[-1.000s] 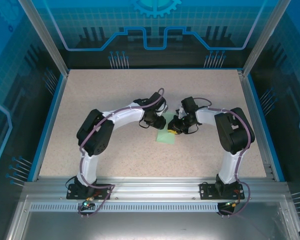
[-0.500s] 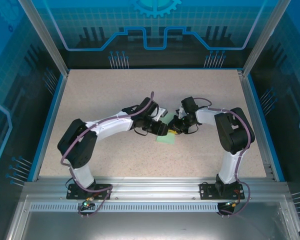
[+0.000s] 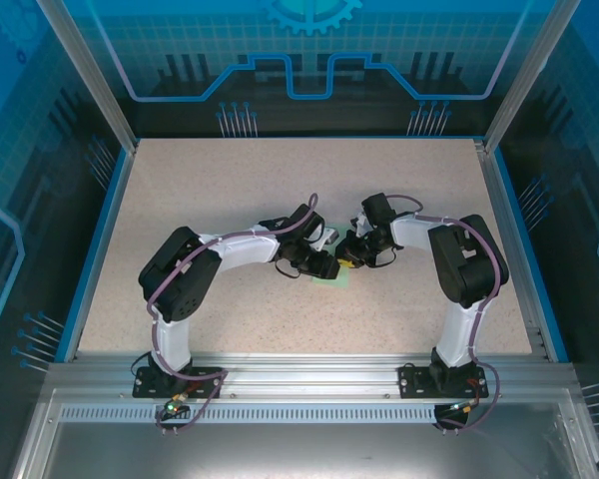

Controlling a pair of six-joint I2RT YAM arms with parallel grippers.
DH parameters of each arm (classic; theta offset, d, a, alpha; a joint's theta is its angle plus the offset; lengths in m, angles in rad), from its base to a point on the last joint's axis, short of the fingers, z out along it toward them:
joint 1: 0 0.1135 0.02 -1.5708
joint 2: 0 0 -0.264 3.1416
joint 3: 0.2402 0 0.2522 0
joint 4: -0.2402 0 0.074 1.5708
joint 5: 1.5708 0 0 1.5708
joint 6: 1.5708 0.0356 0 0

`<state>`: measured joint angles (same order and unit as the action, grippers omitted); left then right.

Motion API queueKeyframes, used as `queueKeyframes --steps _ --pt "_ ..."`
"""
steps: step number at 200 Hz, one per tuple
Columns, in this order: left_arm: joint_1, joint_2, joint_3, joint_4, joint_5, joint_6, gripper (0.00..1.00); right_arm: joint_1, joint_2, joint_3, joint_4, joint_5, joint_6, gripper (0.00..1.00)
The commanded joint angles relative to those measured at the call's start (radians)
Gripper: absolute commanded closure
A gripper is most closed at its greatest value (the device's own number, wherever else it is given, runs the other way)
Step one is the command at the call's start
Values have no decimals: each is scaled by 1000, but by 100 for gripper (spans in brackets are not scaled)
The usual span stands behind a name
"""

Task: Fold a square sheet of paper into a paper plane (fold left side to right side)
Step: Fold the triangle a second time at the center of the table.

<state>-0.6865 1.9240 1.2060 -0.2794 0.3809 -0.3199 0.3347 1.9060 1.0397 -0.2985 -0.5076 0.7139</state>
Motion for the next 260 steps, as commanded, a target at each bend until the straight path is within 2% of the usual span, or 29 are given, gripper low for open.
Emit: queueKeyframes --steps 1,101,164,214,239,260 --pt "-1 18 -21 -10 -26 -11 61 3 55 -20 -67 66 -22 84" --pt "-1 18 -90 -23 -83 -11 65 2 57 -21 -74 69 -25 84" --pt "8 -65 -208 -25 -128 -29 65 2 59 -20 -76 67 -30 84" --pt "20 -187 -334 40 -63 -69 66 3 62 -20 -69 55 -34 84" --pt "51 -258 -313 58 -8 -82 65 2 60 -18 -70 54 -41 84" --pt "60 -245 -241 59 32 -78 65 2 56 -18 -71 53 -44 83"
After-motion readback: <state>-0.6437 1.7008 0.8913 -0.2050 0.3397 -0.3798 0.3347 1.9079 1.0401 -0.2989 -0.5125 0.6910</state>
